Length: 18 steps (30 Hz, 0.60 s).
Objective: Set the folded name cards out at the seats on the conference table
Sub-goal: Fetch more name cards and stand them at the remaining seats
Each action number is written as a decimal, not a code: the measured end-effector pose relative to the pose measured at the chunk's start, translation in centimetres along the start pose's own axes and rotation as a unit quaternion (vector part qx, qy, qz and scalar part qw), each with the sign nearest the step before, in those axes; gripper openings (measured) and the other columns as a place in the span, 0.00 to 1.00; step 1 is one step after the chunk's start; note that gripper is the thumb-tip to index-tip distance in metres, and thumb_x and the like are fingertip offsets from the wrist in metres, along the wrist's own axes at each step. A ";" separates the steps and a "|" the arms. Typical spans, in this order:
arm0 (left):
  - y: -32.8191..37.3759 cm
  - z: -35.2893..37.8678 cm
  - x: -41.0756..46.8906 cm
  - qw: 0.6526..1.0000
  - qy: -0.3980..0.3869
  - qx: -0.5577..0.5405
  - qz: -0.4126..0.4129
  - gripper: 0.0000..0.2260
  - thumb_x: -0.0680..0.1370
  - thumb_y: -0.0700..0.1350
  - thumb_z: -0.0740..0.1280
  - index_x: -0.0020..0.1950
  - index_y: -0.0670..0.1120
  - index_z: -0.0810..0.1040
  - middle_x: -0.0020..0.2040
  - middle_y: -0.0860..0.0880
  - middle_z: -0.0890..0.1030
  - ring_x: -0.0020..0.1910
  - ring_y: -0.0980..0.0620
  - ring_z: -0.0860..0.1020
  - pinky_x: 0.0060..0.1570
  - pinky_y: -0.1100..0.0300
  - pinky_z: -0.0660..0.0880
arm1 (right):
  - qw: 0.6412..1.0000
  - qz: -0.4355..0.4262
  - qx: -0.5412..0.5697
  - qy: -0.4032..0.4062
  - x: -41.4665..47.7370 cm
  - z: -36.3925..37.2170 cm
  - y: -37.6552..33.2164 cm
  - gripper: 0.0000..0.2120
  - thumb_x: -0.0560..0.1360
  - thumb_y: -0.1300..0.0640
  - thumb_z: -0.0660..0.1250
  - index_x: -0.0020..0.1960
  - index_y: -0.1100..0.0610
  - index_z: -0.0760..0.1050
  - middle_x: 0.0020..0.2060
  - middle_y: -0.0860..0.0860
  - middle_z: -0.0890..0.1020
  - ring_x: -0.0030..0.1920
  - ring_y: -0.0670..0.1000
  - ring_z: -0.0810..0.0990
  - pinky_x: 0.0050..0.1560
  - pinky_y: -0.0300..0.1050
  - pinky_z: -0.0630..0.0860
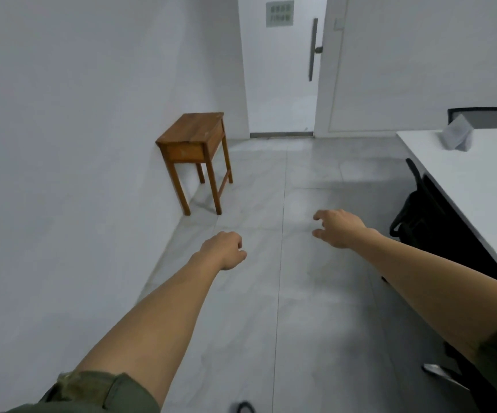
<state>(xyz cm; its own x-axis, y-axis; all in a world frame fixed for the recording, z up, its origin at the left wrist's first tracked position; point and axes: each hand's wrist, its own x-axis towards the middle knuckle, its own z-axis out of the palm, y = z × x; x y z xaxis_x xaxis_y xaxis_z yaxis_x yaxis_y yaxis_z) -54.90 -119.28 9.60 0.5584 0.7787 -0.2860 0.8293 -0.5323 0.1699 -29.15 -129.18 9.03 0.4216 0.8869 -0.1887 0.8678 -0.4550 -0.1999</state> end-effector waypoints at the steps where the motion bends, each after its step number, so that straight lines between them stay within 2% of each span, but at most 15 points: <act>1: -0.3 -0.4 1.9 1.000 -0.002 0.003 0.002 0.17 0.78 0.53 0.63 0.64 0.47 0.75 0.61 0.45 0.76 0.55 0.45 0.77 0.54 0.53 0.75 | 1.000 -0.005 -0.004 -0.002 1.8 0.0 -0.1 0.23 0.78 0.45 0.64 0.71 0.49 0.68 0.65 0.52 0.77 0.63 0.57 0.75 0.61 0.51 0.74; 6: -1.8 -3.3 18.2 1.000 -0.004 0.010 0.022 0.17 0.78 0.53 0.63 0.64 0.47 0.75 0.62 0.44 0.77 0.57 0.44 0.77 0.56 0.51 0.75 | 1.000 0.027 -0.005 -0.008 16.7 -0.8 1.0 0.24 0.77 0.44 0.64 0.71 0.48 0.67 0.65 0.52 0.77 0.64 0.57 0.75 0.61 0.50 0.73; 10: -2.4 -8.5 30.7 0.999 -0.011 0.014 0.044 0.18 0.78 0.53 0.63 0.65 0.46 0.74 0.62 0.44 0.77 0.57 0.44 0.77 0.57 0.50 0.76 | 0.997 0.071 0.012 -0.005 27.6 -4.6 1.9 0.24 0.77 0.44 0.64 0.71 0.49 0.67 0.66 0.52 0.76 0.65 0.56 0.74 0.63 0.51 0.72; 15: 0.1 -14.1 43.9 0.995 -0.007 0.023 0.096 0.17 0.78 0.53 0.63 0.64 0.47 0.75 0.61 0.45 0.77 0.57 0.45 0.77 0.53 0.54 0.74 | 0.994 0.100 0.027 0.023 37.4 -9.1 4.5 0.24 0.77 0.44 0.65 0.70 0.49 0.68 0.63 0.52 0.78 0.63 0.57 0.76 0.61 0.52 0.74; 18: 2.3 -14.8 50.6 0.991 -0.028 0.018 0.129 0.18 0.78 0.53 0.62 0.65 0.47 0.74 0.63 0.45 0.76 0.58 0.45 0.76 0.54 0.54 0.73 | 0.990 0.136 0.035 0.014 42.7 -10.0 7.3 0.24 0.77 0.44 0.65 0.71 0.50 0.68 0.64 0.53 0.78 0.62 0.57 0.76 0.61 0.53 0.74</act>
<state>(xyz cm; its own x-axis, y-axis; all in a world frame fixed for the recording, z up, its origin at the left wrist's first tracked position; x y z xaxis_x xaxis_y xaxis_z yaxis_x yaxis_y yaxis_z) -24.47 -76.22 9.47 0.7485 0.5964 -0.2900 0.6578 -0.7231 0.2108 -2.21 -93.85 9.12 0.6452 0.7324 -0.2175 0.7014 -0.6806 -0.2115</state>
